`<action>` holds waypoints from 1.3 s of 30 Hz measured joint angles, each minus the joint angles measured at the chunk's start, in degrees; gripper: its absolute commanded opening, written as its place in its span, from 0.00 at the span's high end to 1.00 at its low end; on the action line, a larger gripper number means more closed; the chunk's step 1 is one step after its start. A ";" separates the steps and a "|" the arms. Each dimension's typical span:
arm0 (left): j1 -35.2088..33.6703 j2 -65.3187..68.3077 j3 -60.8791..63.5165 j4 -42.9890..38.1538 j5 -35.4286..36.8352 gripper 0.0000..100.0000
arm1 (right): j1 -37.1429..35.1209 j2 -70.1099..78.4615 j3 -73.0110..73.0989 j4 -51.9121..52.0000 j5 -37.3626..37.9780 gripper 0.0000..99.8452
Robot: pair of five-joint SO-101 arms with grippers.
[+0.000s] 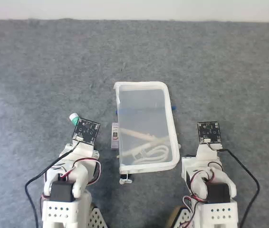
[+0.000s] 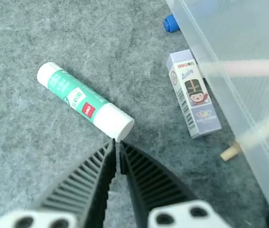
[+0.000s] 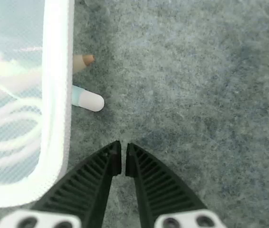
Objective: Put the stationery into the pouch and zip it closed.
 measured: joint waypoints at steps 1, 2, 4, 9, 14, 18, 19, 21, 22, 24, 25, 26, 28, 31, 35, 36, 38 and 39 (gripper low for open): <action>0.00 0.00 0.00 0.00 0.00 0.99 | 0.35 -0.09 -0.53 0.00 0.00 0.97; 0.00 0.00 0.00 0.00 0.00 0.99 | 0.35 -0.09 -0.79 0.00 0.00 0.97; 0.00 0.00 0.00 0.00 0.00 0.99 | 0.09 -0.09 -0.88 0.00 0.00 0.97; 0.00 0.00 0.00 0.00 0.00 0.99 | 0.26 -0.09 -3.25 0.00 0.00 0.97; 0.00 0.00 0.00 0.00 0.00 0.99 | 0.18 -0.26 -9.32 0.09 0.00 0.97; 0.00 0.00 0.00 0.00 0.00 0.99 | -4.22 -0.35 -14.33 3.78 0.00 0.99; 0.00 0.00 0.00 0.00 0.00 0.99 | -5.54 -0.53 -15.56 4.66 0.00 1.00; 0.00 0.00 0.00 0.00 0.00 0.99 | -7.74 -0.79 -17.41 5.36 0.00 0.99; 0.00 0.00 0.00 0.00 0.00 0.99 | -8.09 -0.79 -18.11 5.45 0.00 0.99; 0.00 0.00 0.00 0.00 0.00 0.99 | -9.93 -0.79 -19.60 5.80 0.00 0.99; 0.00 0.00 0.00 0.00 0.00 0.99 | -10.81 -0.79 -20.31 5.98 0.00 0.99; 0.00 0.00 0.00 0.00 0.00 0.99 | -11.43 -0.79 -21.10 6.51 0.00 0.99; 0.00 0.00 0.00 0.00 0.00 0.99 | -12.84 -0.79 -22.68 7.56 0.00 0.99; 0.00 0.00 0.00 0.00 0.00 0.99 | -15.38 0.88 -25.41 8.44 0.00 0.99; 0.00 0.00 0.00 0.00 0.00 0.99 | -17.14 9.14 -29.01 8.79 0.00 0.99; 0.00 0.00 0.00 0.00 0.00 0.99 | -17.85 11.60 -30.33 8.97 0.00 0.99; 0.00 0.00 0.00 0.00 0.00 0.99 | -18.99 16.53 -32.35 8.97 0.00 0.99; 0.00 0.00 0.00 0.00 0.00 0.99 | -19.52 18.73 -33.05 8.97 0.00 0.99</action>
